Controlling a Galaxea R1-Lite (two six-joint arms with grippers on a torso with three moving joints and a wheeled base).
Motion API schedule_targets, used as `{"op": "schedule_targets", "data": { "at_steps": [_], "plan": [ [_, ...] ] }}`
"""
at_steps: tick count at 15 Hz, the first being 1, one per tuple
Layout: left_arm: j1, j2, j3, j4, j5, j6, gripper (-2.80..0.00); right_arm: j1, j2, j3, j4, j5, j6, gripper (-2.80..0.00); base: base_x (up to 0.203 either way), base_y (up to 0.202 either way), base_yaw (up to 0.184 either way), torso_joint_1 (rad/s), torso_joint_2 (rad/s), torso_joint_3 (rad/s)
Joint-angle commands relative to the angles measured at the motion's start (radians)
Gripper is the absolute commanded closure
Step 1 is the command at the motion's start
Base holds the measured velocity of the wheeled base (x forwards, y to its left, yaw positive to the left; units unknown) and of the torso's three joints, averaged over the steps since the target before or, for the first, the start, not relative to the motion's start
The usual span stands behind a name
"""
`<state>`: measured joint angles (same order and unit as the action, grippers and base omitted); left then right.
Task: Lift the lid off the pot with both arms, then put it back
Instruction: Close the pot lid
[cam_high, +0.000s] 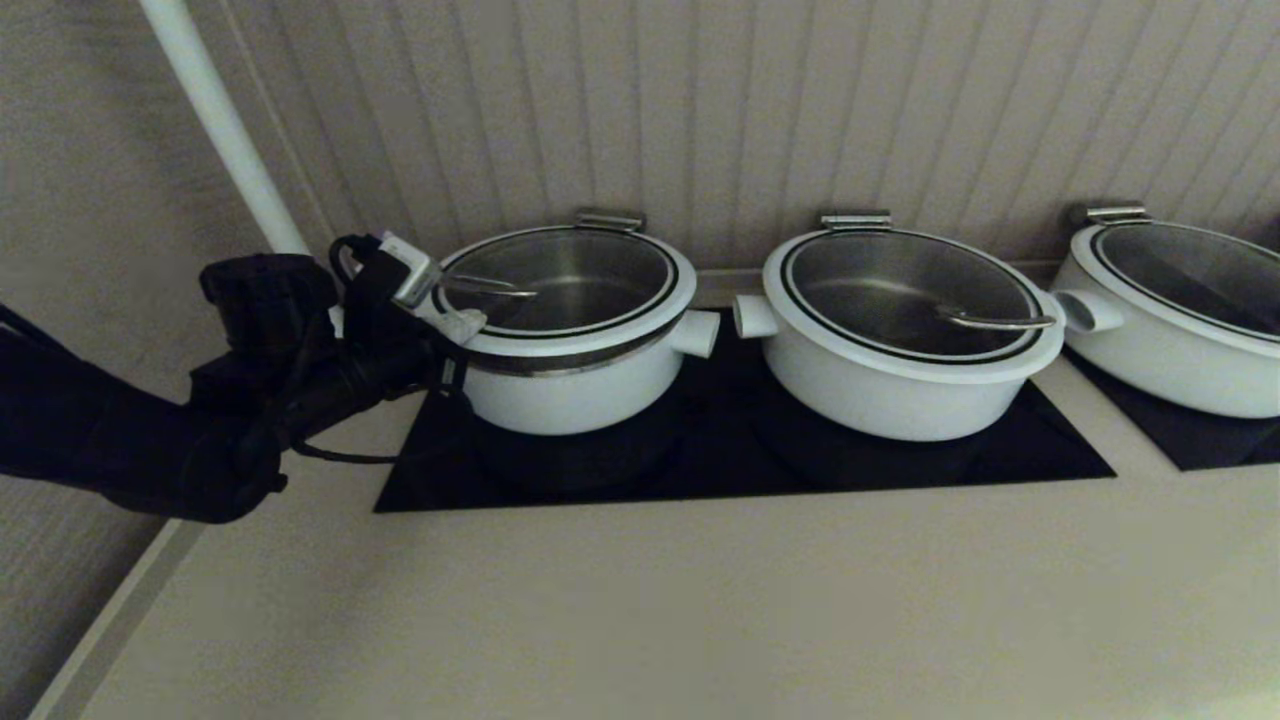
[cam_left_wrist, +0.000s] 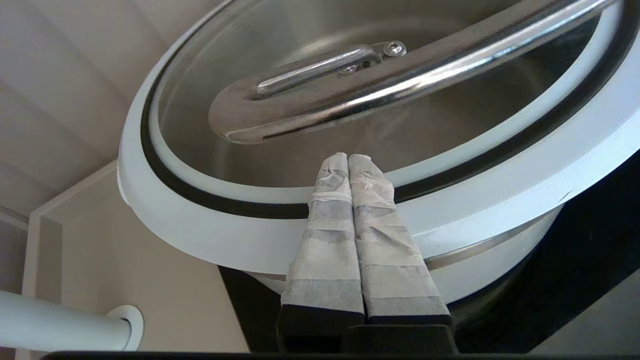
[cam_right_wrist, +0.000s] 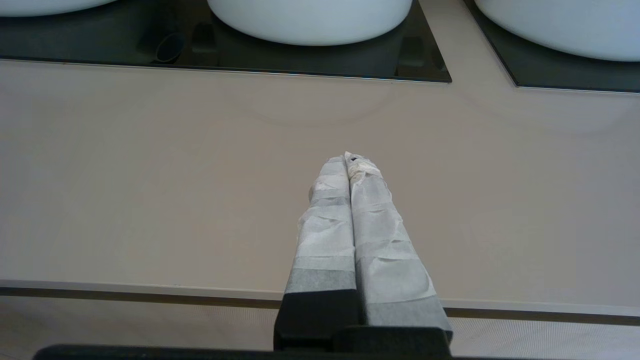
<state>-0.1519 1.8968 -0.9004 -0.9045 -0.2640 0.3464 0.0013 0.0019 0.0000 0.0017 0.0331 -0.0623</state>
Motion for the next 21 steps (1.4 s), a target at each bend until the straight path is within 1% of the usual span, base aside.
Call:
{"op": "schedule_targets", "data": {
  "at_steps": [1, 12, 15, 19, 21],
  "plan": [
    [0.0, 0.011, 0.002, -0.005, 0.0, 0.002, 0.0, 0.002, 0.0, 0.0, 0.0, 0.001, -0.001, 0.0, 0.0, 0.0, 0.0, 0.0, 0.0, 0.0],
    [0.0, 0.041, 0.016, -0.007, 0.009, 0.005, 0.0, 0.0, 0.0, 0.0, 0.0, 0.001, -0.001, 0.0, 0.0, 0.0, 0.0, 0.0, 0.0, 0.0],
    [0.0, 0.044, 0.036, -0.007, 0.011, 0.005, 0.0, 0.0, 0.0, 0.0, 0.0, 0.001, -0.001, 0.0, 0.0, 0.0, 0.0, 0.0, 0.0, 0.0],
    [0.0, 0.062, 0.072, -0.078, 0.011, 0.006, 0.0, 0.0, 0.0, 0.0, 0.0, 0.001, -0.001, 0.0, 0.0, 0.0, 0.0, 0.0, 0.0, 0.0],
    [0.0, 0.061, 0.074, -0.08, 0.011, 0.006, 0.0, 0.0, 0.0, 0.0, 0.0, 0.001, -0.001, 0.0, 0.0, 0.0, 0.0, 0.0, 0.0, 0.0]
  ]
}}
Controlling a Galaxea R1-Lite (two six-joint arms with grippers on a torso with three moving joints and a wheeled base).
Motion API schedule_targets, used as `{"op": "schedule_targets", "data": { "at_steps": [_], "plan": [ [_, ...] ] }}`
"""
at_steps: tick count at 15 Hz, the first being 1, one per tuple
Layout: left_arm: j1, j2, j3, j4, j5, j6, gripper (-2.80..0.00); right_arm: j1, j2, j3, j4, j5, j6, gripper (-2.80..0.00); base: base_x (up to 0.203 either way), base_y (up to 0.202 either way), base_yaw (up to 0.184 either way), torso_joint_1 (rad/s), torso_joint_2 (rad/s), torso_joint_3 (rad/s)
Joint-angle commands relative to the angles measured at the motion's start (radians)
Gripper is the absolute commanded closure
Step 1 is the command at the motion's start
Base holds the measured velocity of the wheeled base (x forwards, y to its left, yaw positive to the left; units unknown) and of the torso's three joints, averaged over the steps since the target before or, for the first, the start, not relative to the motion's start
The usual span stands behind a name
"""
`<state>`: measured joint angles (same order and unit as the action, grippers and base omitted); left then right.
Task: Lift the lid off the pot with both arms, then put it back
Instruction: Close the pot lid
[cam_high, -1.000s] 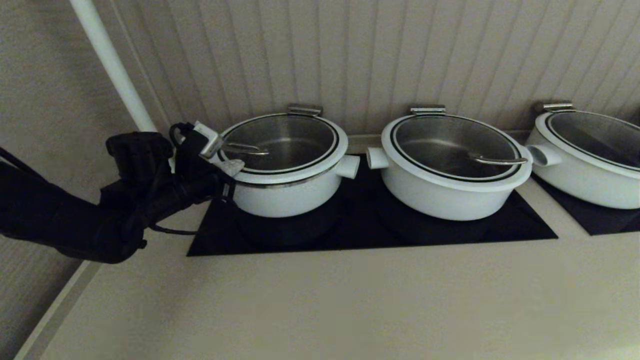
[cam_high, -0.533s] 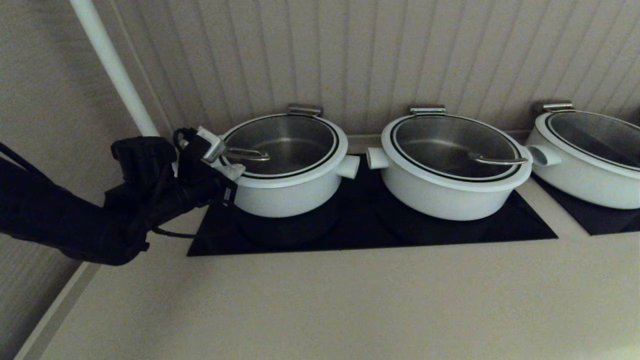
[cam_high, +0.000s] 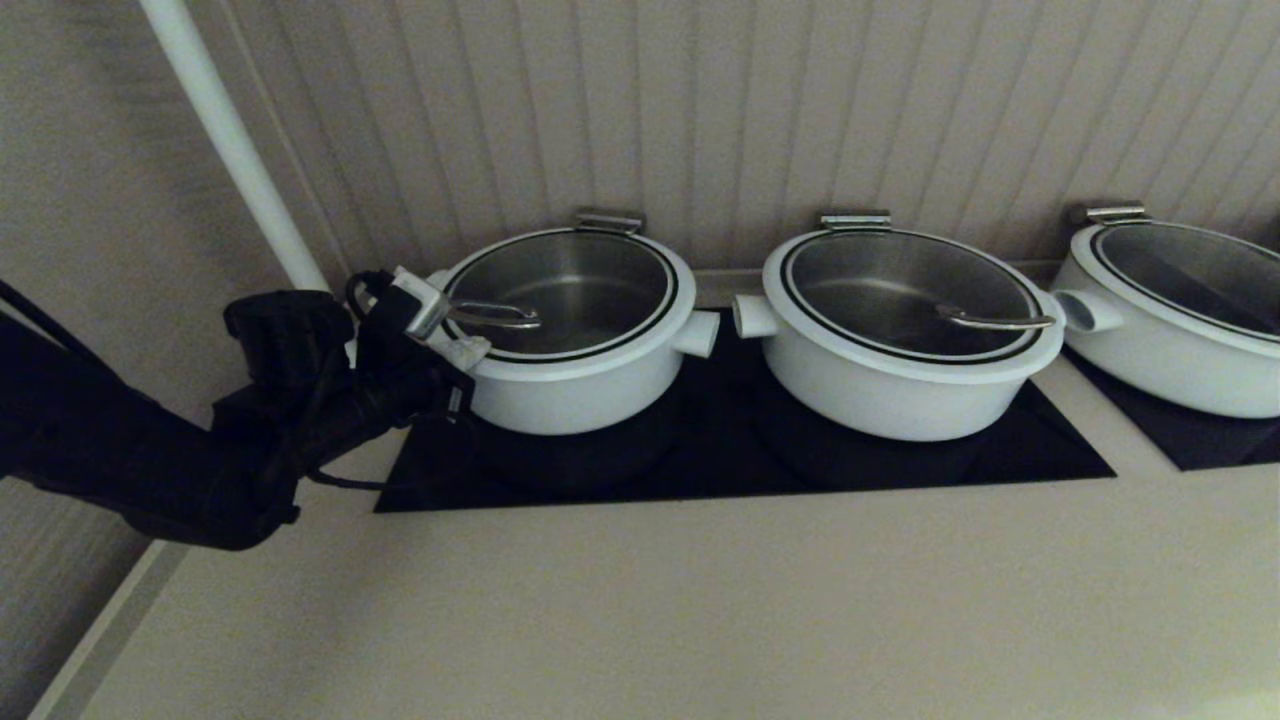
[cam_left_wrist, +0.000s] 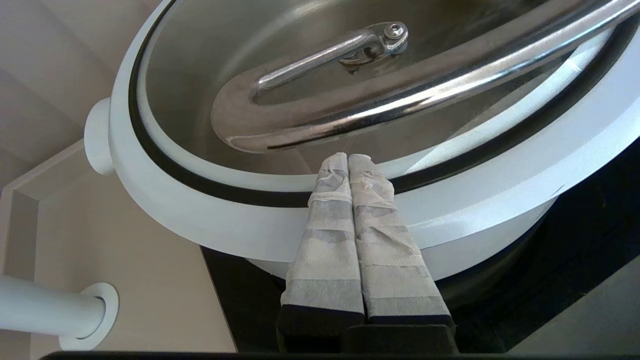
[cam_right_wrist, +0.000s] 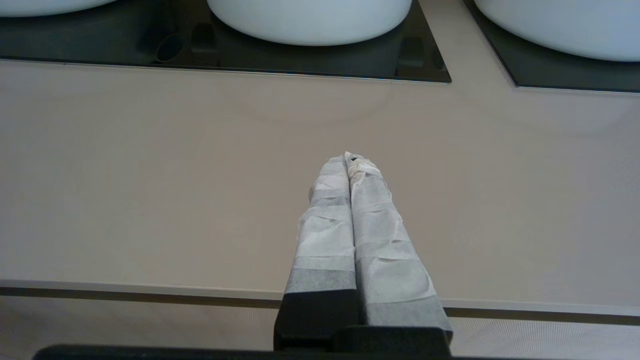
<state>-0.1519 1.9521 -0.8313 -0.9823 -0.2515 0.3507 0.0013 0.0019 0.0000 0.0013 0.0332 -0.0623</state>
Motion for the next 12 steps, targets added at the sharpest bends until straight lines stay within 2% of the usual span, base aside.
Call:
{"op": "schedule_targets", "data": {
  "at_steps": [1, 5, 12],
  "plan": [
    [0.0, 0.001, 0.004, -0.002, 0.0, 0.001, 0.0, 0.0, 0.0, 0.0, 0.0, 0.001, -0.001, 0.0, 0.0, 0.0, 0.0, 0.0, 0.0, 0.0],
    [0.007, -0.018, 0.007, 0.0, 0.021, 0.009, 0.0, 0.0, 0.0, 0.0, 0.0, 0.001, -0.001, 0.0, 0.0, 0.0, 0.0, 0.0, 0.0, 0.0],
    [0.067, -0.084, 0.014, 0.008, 0.02, 0.029, 0.0, 0.0, 0.0, 0.0, 0.0, 0.001, -0.001, 0.0, 0.0, 0.0, 0.0, 0.0, 0.0, 0.0]
  ]
}}
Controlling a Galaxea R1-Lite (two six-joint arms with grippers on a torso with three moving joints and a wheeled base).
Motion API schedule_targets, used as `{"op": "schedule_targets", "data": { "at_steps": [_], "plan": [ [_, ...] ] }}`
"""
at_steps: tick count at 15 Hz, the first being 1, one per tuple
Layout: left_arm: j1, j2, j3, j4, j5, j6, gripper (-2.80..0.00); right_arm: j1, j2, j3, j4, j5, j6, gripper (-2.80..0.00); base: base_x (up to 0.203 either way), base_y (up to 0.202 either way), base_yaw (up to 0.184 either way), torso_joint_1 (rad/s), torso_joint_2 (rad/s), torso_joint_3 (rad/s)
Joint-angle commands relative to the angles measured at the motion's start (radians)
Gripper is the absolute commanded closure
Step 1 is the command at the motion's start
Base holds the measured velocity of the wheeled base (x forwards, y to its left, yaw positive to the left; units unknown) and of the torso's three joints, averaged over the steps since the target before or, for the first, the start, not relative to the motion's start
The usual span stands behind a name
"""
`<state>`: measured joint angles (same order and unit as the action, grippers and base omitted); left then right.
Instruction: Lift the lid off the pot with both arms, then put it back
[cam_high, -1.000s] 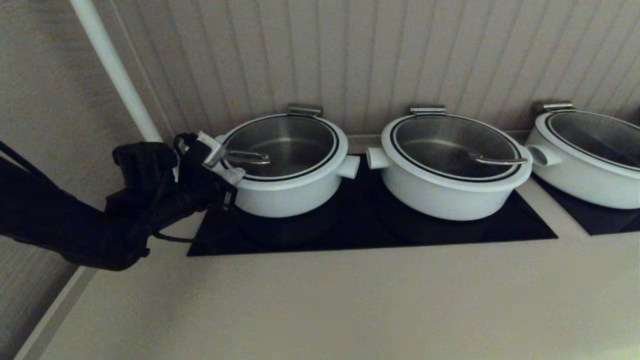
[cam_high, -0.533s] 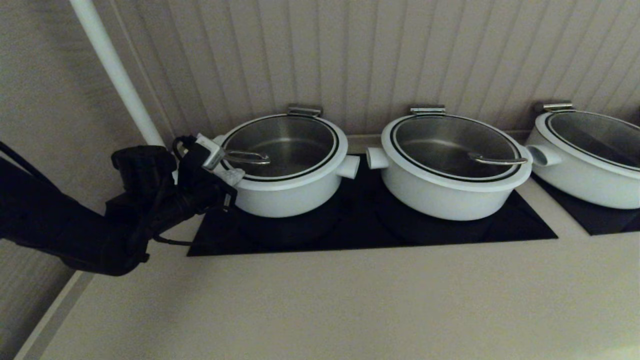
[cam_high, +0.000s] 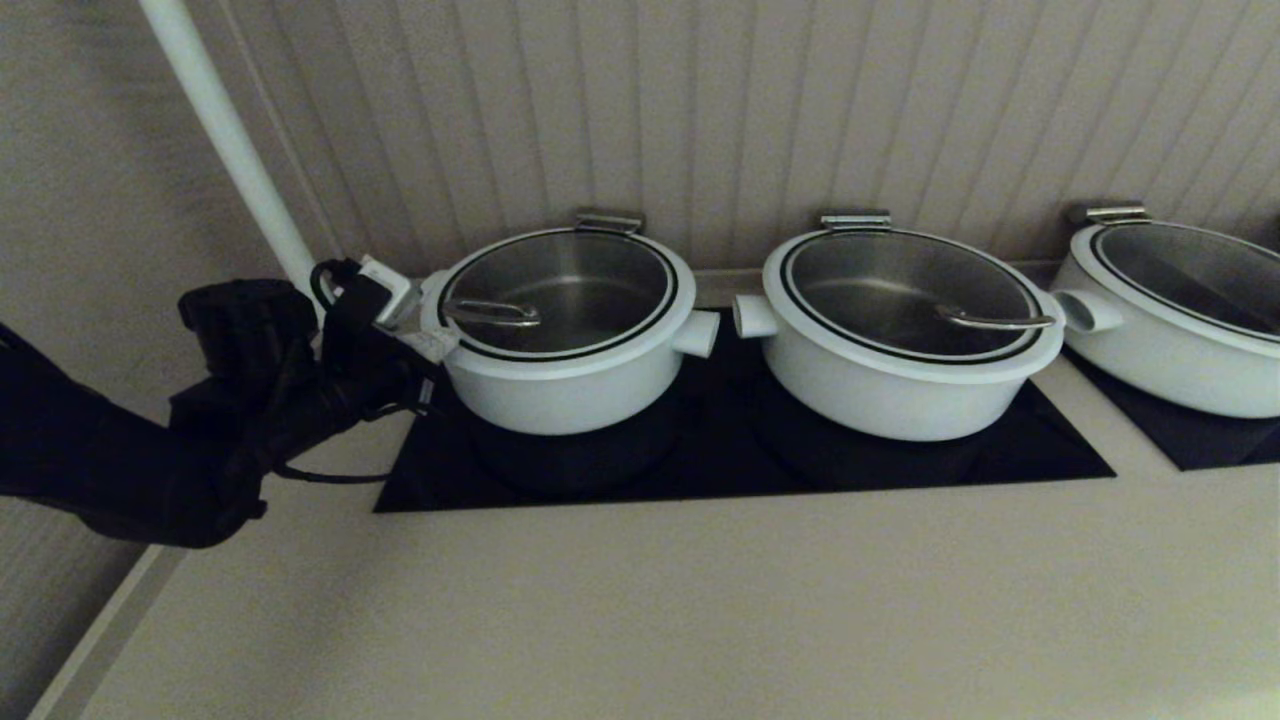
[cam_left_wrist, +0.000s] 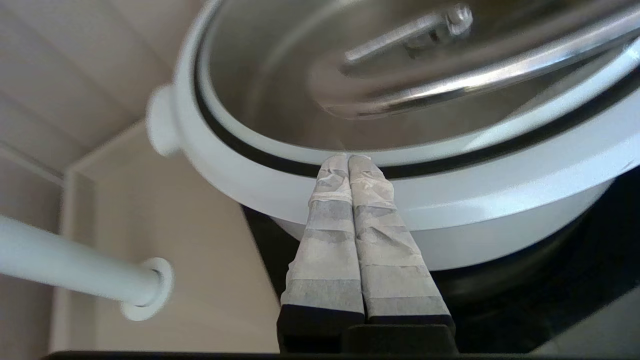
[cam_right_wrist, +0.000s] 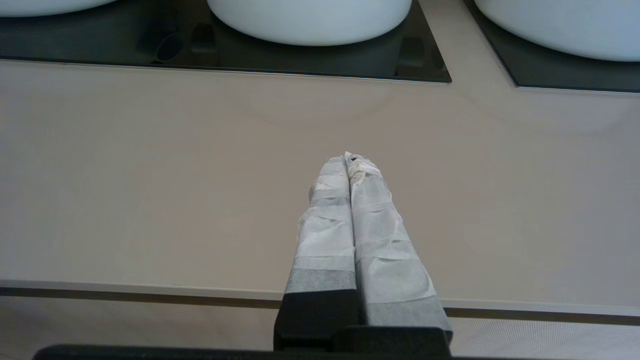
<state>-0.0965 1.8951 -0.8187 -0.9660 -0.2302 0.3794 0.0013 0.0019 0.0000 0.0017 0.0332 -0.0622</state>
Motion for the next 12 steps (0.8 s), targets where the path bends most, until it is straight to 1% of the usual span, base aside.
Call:
{"op": "schedule_targets", "data": {
  "at_steps": [1, 5, 8, 12],
  "plan": [
    [0.019, -0.041, 0.008, -0.007, -0.001, 0.0, 0.0, 0.0, 0.0, 0.0, 0.0, 0.001, -0.001, 0.0, 0.0, 0.0, 0.0, 0.0, 0.0, 0.0],
    [0.053, -0.108, 0.058, -0.005, -0.001, 0.0, 0.0, 0.0, 0.0, 0.0, 0.0, 0.001, -0.001, 0.0, 0.0, 0.0, 0.0, 0.0, 0.0, 0.0],
    [0.113, -0.159, 0.098, -0.005, -0.002, -0.003, 0.0, 0.0, 0.0, 0.0, 0.0, 0.001, -0.001, 0.0, 0.0, 0.0, 0.0, 0.0, 0.0, 0.0],
    [0.188, -0.204, 0.108, -0.005, -0.006, -0.008, 0.0, 0.0, 0.0, 0.0, 0.0, 0.001, -0.001, 0.0, 0.0, 0.0, 0.0, 0.0, 0.0, 0.0]
  ]
}}
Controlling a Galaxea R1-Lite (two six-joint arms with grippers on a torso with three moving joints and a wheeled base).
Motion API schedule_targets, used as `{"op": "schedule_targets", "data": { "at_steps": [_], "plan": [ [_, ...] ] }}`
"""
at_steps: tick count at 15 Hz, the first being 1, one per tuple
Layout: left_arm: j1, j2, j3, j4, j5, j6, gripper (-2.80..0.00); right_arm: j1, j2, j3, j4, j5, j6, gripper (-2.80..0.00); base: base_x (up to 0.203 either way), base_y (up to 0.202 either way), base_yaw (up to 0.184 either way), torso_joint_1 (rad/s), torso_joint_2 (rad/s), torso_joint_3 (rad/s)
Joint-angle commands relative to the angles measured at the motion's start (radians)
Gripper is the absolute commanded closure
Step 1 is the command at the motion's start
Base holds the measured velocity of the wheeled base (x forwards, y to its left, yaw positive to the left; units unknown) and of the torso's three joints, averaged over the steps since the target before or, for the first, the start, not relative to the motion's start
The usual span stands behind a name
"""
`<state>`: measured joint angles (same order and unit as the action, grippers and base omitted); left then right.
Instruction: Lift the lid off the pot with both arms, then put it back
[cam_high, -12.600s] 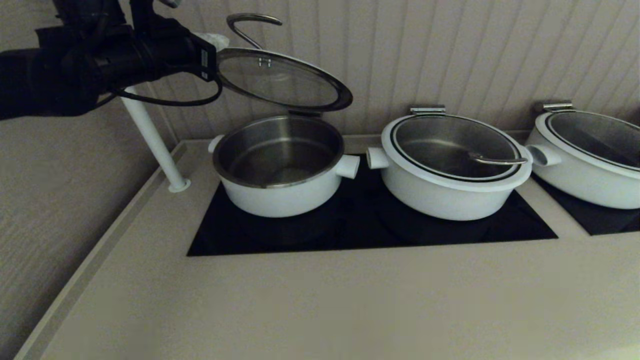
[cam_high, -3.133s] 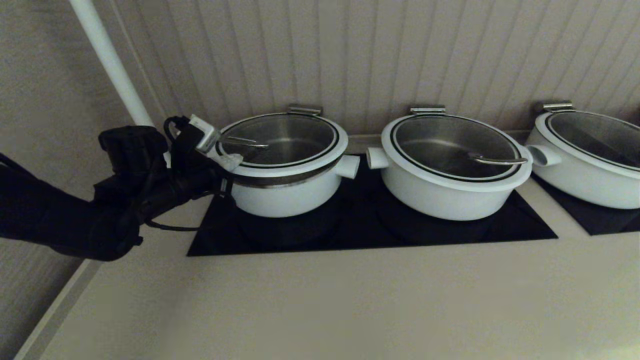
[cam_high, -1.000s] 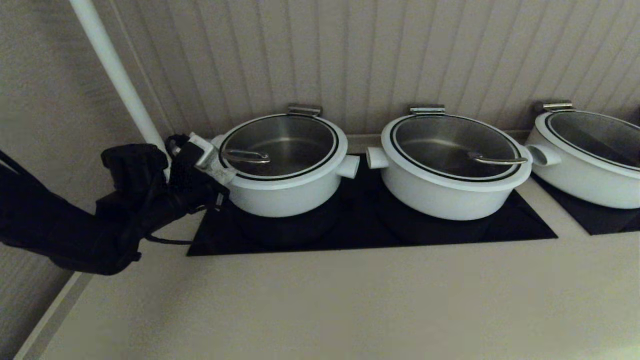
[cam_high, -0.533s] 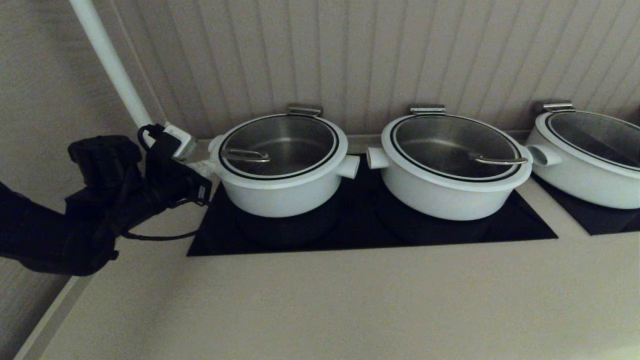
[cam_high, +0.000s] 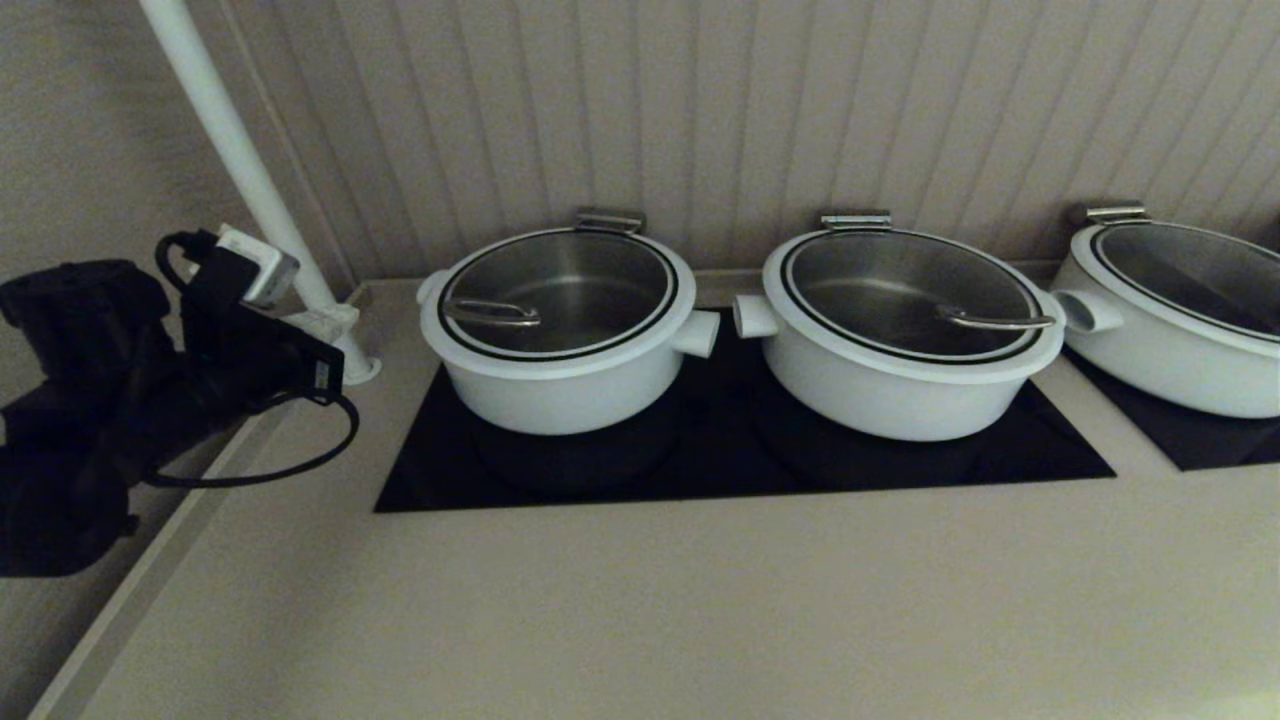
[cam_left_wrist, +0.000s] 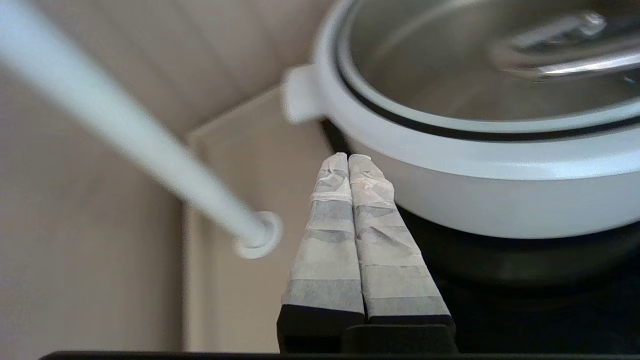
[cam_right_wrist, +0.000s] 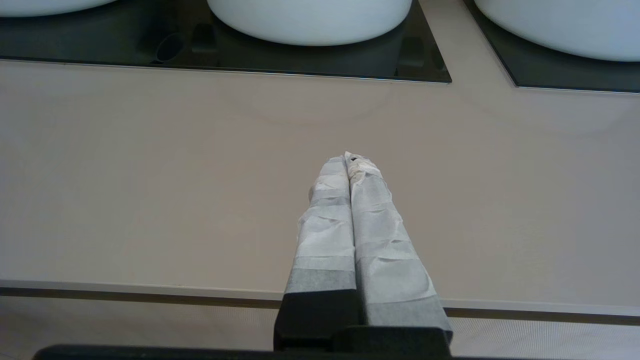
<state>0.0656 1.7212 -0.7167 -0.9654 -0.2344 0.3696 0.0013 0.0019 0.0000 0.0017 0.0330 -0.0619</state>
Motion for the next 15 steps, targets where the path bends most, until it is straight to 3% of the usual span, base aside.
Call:
{"op": "schedule_targets", "data": {
  "at_steps": [1, 11, 15],
  "plan": [
    [0.038, -0.036, 0.021, -0.007, -0.002, 0.002, 0.0, 0.0, 0.0, 0.0, 0.0, 0.001, -0.001, 0.0, 0.0, 0.0, 0.0, 0.0, 0.0, 0.0],
    [0.04, -0.29, 0.151, -0.006, 0.016, 0.01, 0.0, 0.0, 0.0, 0.0, 0.0, 0.001, -0.001, 0.0, 0.0, 0.0, 0.0, 0.0, 0.0, 0.0],
    [0.039, -0.429, 0.382, -0.007, 0.036, 0.005, 0.0, 0.0, 0.0, 0.0, 0.0, 0.001, -0.001, 0.0, 0.0, 0.0, 0.0, 0.0, 0.0, 0.0]
  ]
}}
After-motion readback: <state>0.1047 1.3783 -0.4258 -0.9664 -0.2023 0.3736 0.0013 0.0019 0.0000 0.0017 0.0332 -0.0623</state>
